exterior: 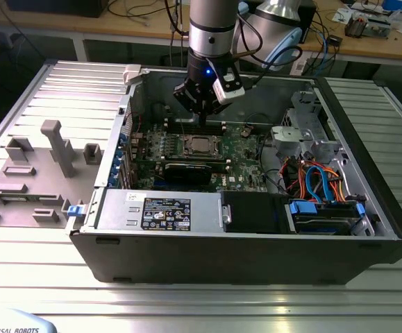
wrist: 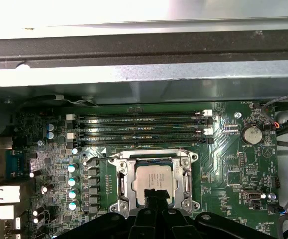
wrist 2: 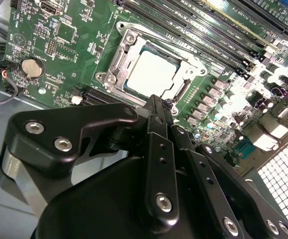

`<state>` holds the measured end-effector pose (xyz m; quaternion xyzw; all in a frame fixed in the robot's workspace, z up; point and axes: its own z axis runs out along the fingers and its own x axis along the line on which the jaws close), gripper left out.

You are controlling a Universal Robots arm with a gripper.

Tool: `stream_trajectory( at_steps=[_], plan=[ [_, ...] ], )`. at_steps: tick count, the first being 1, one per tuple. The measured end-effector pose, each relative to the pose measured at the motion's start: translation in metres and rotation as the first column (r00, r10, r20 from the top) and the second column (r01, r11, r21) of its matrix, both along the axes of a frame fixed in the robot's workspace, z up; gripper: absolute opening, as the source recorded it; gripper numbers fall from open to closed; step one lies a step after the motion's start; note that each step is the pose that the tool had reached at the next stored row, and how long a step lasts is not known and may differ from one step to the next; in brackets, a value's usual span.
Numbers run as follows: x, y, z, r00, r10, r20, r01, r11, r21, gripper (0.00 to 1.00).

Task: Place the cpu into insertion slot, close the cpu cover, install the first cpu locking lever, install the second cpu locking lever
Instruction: 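Install the first cpu locking lever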

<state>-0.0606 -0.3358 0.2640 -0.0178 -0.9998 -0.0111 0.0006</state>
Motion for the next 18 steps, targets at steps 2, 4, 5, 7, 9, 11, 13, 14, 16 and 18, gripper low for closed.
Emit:
stream_trajectory(
  at_steps=[2, 4, 5, 7, 9, 11, 13, 14, 16, 18],
  plan=[
    [0.0000, 0.0000, 0.0000, 1.0000, 0.000, 0.0000, 0.000, 1.0000, 0.0000, 0.11],
    [0.0000, 0.0000, 0.0000, 1.0000, 0.002, 0.0000, -0.002, 1.0000, 0.0000, 0.11],
    [-0.0003, 0.0000, 0.0000, 0.9999, 0.011, 0.0000, -0.011, 0.9999, 0.0000, 0.11],
    [-0.0006, 0.0000, 0.0000, 0.9990, 0.046, 0.0001, -0.046, 0.9990, 0.0000, 0.11],
    [-0.0015, 0.0000, 0.0000, 0.9973, 0.073, 0.0001, -0.073, 0.9973, 0.0001, 0.11],
    [-0.0022, 0.0000, -0.0001, 0.9968, 0.080, 0.0001, -0.080, 0.9968, 0.0001, 0.11],
    [-0.0024, 0.0000, 0.0000, 0.9967, 0.081, 0.0000, -0.081, 0.9967, 0.0000, 0.11],
    [-0.0025, 0.0000, 0.0000, 0.9968, 0.081, 0.0000, -0.081, 0.9968, 0.0000, 0.11],
    [-0.0032, 0.0000, 0.0000, 0.9968, 0.080, 0.0000, -0.080, 0.9968, 0.0000, 0.11],
    [-0.0039, 0.0000, 0.0000, 0.9968, 0.080, 0.0000, -0.080, 0.9968, 0.0000, 0.11]
  ],
)
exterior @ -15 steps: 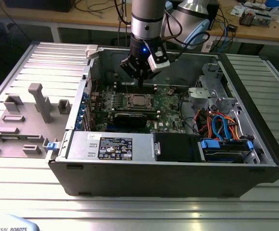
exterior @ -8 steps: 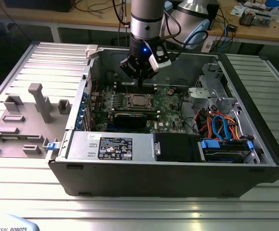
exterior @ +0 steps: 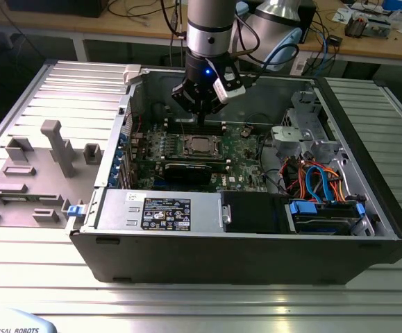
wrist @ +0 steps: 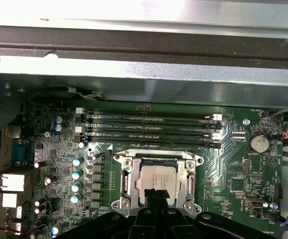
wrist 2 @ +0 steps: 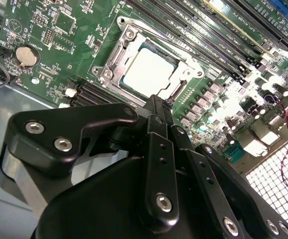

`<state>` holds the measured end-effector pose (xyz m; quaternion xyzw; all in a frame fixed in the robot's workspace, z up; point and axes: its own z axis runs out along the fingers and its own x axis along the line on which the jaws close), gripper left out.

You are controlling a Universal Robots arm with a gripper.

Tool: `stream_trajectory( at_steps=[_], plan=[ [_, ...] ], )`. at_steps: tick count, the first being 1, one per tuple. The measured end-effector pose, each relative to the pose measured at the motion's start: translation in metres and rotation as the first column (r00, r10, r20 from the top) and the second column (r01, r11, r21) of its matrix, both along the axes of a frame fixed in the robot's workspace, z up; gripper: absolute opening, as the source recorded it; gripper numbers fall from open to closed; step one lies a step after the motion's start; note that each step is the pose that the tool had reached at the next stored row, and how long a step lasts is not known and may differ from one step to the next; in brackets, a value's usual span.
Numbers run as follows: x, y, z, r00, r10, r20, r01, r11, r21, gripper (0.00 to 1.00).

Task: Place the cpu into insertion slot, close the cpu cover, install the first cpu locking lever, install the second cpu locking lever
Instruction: 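Install the first cpu locking lever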

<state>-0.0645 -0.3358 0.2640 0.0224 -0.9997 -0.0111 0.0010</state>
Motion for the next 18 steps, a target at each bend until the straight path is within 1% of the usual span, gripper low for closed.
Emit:
stream_trajectory(
  at_steps=[10, 13, 16, 17, 18],
  plan=[
    [-0.0008, 0.0000, 0.0000, 1.0000, 0.000, 0.0000, 0.000, 1.0000, -0.0001, 0.11],
    [-0.0046, 0.0000, 0.0000, 1.0000, 0.001, -0.0001, -0.001, 1.0000, -0.0001, 0.11],
    [-0.0123, 0.0000, -0.0003, 0.9999, 0.010, 0.0000, -0.010, 0.9999, 0.0000, 0.11],
    [-0.0184, 0.0000, -0.0005, 0.9999, 0.011, 0.0004, -0.011, 0.9999, 0.0000, 0.11],
    [-0.0249, 0.0000, -0.0009, 0.9999, 0.011, 0.0024, -0.011, 0.9999, 0.0000, 0.11]
  ],
)
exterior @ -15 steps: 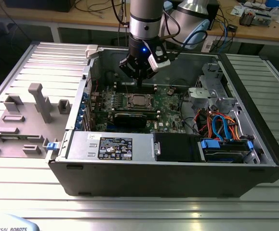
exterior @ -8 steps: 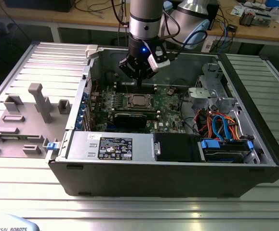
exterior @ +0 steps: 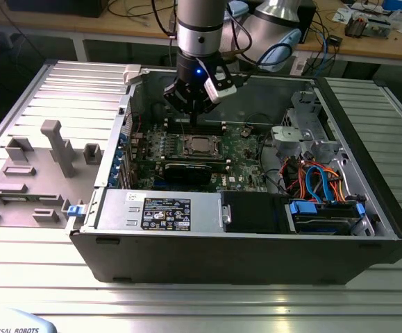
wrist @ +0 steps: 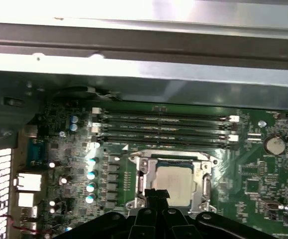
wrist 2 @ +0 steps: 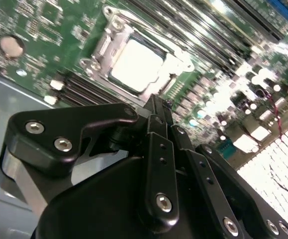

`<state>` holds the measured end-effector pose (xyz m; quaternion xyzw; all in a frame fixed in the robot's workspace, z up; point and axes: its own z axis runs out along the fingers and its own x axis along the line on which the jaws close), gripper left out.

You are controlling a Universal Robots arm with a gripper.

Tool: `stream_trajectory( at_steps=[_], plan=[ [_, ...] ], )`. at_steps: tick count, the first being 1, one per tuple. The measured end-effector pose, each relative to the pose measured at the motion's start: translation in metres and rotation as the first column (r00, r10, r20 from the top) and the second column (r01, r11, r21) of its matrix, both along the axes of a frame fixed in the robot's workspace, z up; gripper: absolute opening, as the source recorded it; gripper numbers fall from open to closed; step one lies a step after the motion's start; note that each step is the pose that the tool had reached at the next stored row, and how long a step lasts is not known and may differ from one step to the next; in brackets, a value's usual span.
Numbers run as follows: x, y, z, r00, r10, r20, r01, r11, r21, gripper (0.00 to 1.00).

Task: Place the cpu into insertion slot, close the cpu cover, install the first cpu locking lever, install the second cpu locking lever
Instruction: 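Install the first cpu locking lever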

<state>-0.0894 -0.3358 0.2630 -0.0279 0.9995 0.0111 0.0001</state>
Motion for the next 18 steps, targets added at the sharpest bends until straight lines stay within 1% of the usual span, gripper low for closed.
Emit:
stream_trajectory(
  at_steps=[3, 5, 6, 8, 11, 16, 18],
  plan=[
    [-0.0138, 0.0000, -0.0014, 1.0000, 0.000, 0.0073, 0.000, 1.0000, 0.0000, 0.11],
    [-0.0298, 0.0000, -0.0028, 0.9998, 0.000, 0.0175, 0.000, 1.0000, 0.0002, 0.11],
    [-0.0367, 0.0001, -0.0032, 0.9998, 0.000, 0.0213, 0.000, 1.0000, 0.0004, 0.11],
    [-0.0429, 0.0010, -0.0034, 0.9997, 0.000, 0.0243, 0.000, 1.0000, 0.0006, 0.11],
    [-0.0438, 0.0048, -0.0036, 0.9997, 0.000, 0.0245, 0.000, 1.0000, 0.0007, 0.11],
    [-0.0438, 0.0135, -0.0041, 0.9997, 0.000, 0.0251, 0.000, 1.0000, 0.0007, 0.11],
    [-0.0432, 0.0191, -0.0042, 0.9997, 0.000, 0.0263, 0.000, 1.0000, 0.0008, 0.11]
  ],
)
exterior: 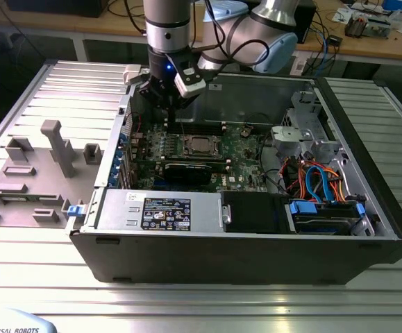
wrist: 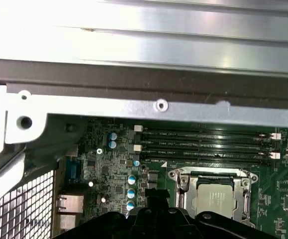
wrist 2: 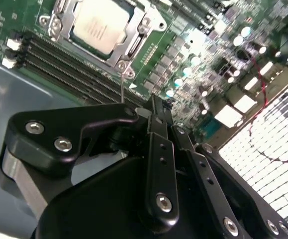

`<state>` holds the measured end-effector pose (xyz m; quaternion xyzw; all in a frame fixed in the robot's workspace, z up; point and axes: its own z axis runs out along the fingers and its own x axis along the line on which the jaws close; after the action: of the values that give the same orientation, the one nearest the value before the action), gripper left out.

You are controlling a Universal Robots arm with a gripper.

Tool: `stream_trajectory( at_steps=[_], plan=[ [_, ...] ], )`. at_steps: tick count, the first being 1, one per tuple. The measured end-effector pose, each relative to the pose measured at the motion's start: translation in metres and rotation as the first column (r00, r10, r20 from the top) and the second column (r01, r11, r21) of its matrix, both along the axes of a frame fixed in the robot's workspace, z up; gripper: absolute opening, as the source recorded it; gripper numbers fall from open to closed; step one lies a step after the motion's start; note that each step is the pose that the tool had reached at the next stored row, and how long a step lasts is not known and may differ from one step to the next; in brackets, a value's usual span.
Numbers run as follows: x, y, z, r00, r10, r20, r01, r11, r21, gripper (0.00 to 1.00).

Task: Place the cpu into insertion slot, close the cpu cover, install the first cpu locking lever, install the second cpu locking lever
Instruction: 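Install the first cpu locking lever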

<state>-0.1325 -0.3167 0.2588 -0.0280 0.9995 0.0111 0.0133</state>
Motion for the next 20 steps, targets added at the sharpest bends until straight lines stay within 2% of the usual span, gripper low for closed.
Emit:
stream_trajectory(
  at_steps=[9, 14, 20],
  plan=[
    [0.0148, 0.0043, 0.0000, 1.0000, 0.000, 0.0000, 0.000, 1.0000, -0.0004, 0.11],
    [0.0237, 0.0044, -0.0005, 1.0000, 0.000, 0.0001, 0.000, 1.0000, -0.0003, 0.11],
    [0.0294, 0.0044, -0.0010, 1.0000, 0.000, 0.0003, 0.000, 1.0000, -0.0004, 0.11]
  ],
)
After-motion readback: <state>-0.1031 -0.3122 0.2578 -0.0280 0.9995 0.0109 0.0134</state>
